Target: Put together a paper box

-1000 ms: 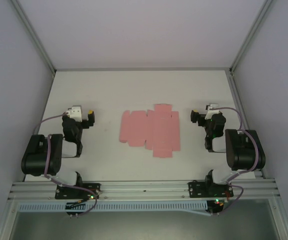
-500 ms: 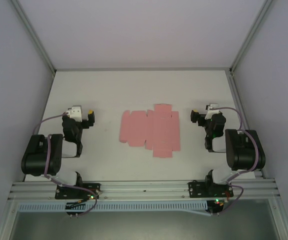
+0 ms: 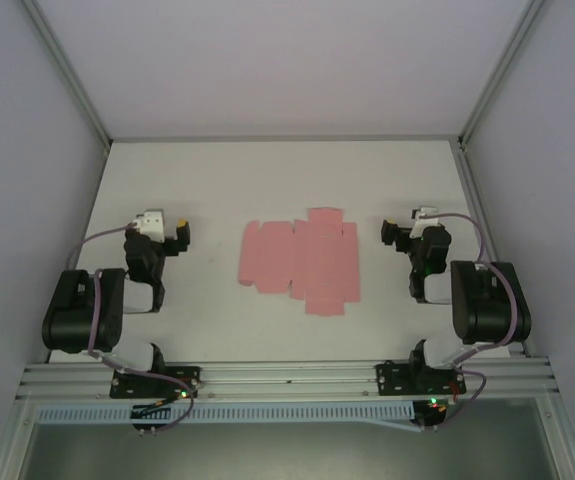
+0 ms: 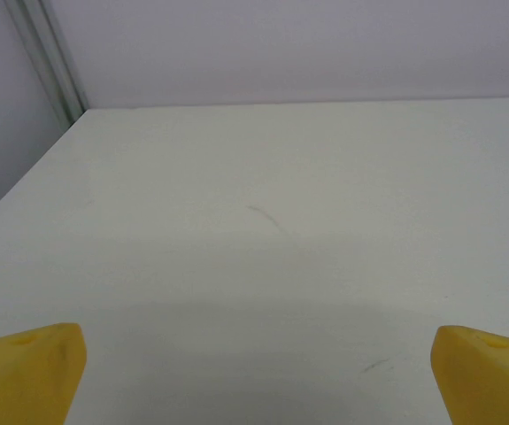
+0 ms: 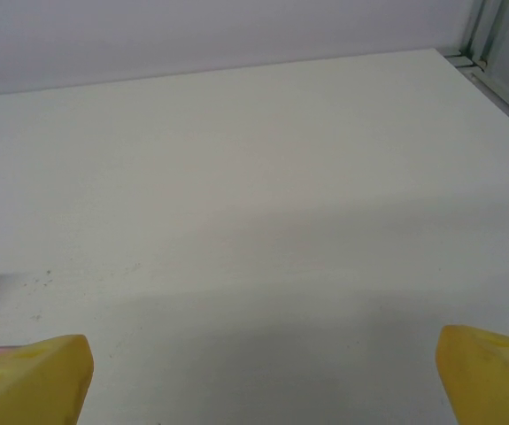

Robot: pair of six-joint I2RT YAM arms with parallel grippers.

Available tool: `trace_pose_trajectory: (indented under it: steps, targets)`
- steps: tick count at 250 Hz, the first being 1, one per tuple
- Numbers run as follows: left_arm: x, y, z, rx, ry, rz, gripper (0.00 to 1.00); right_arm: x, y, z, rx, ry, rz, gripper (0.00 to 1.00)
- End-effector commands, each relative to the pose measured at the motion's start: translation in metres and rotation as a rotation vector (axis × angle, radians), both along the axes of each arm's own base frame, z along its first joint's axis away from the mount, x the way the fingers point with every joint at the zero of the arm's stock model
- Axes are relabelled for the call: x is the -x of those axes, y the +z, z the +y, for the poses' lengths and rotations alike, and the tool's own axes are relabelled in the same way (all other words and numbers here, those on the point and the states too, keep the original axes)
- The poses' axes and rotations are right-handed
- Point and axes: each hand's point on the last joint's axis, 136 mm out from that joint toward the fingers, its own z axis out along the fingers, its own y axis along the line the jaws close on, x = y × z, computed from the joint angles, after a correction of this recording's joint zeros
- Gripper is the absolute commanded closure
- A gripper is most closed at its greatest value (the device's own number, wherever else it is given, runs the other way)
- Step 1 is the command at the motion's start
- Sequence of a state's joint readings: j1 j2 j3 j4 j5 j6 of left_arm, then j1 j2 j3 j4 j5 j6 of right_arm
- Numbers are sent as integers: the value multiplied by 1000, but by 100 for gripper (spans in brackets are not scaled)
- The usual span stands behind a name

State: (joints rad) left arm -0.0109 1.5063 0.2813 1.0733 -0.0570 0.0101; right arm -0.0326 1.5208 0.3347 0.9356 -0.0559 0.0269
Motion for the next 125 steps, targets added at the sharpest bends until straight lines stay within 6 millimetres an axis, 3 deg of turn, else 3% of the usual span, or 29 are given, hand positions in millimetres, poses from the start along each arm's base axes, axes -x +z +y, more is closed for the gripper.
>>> trace_pose_trajectory:
  steps: [1,27,43,66,100,125]
  targets:
    - [-9,32,11,-8,56,-20,0,-7,35,0,-1,-21,-10,0]
    - [-10,59,15,94,106,-14,0,-5,61,7,52,-30,22,0]
    - [-10,72,5,190,71,18,0,-2,74,17,33,-26,66,0]
    - [-5,77,-15,345,28,121,0,7,78,45,-36,14,185,3]
    - [11,76,-66,455,-120,267,0,30,58,93,-129,76,383,10]
    - [22,64,-89,501,-149,402,0,44,37,137,-189,194,534,19]
